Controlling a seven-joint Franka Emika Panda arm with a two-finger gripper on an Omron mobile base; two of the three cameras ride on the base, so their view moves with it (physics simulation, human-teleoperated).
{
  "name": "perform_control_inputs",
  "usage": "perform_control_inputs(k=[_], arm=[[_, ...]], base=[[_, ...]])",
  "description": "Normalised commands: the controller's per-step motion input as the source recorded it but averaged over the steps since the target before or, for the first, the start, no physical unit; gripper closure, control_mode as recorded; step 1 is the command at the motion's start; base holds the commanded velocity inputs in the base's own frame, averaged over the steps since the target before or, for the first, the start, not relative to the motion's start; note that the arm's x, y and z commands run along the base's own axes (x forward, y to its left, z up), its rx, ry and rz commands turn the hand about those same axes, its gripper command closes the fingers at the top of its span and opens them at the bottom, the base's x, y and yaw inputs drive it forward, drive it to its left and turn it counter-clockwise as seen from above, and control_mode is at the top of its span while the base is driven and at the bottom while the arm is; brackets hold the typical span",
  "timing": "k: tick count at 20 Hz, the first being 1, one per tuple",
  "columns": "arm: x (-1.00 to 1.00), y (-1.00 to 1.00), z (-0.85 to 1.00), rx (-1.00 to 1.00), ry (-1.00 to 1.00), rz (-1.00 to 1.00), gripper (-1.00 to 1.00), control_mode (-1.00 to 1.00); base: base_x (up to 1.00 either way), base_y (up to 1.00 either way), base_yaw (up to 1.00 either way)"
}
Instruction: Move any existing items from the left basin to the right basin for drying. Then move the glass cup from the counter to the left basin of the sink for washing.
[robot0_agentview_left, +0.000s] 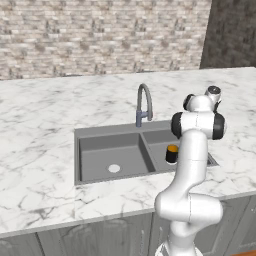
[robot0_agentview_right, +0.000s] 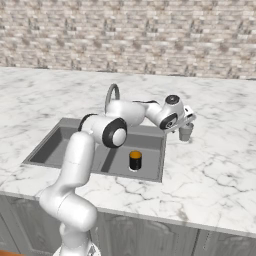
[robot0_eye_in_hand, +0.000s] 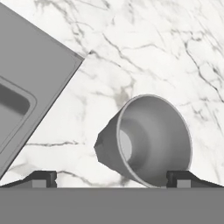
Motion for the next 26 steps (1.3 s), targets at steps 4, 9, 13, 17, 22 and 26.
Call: perform_control_inputs(k=[4,9,13,17,22,26], arm=[[0.06,-0.05,-0.15,0.0,0.0,0.0,-1.0,-1.0],[0.09,-0.04,-0.2,0.0,0.0,0.0,-1.0,-1.0],[0.06,-0.01,-0.16,0.0,0.0,0.0,-1.0,-1.0],[0.15,0.0,-0.08,0.0,0.0,0.0,-1.0,-1.0],[0.24,0.0,0.0,0.0,0.0,0.0,-1.0,-1.0],[0.12,0.0,-0.01,0.0,0.0,0.0,-1.0,-1.0]], base=[[0.0,0.0,0.0],[0.0,0.0,0.0],[0.0,0.0,0.0],[0.0,0.0,0.0],[0.0,0.0,0.0],[0.0,0.0,0.0]])
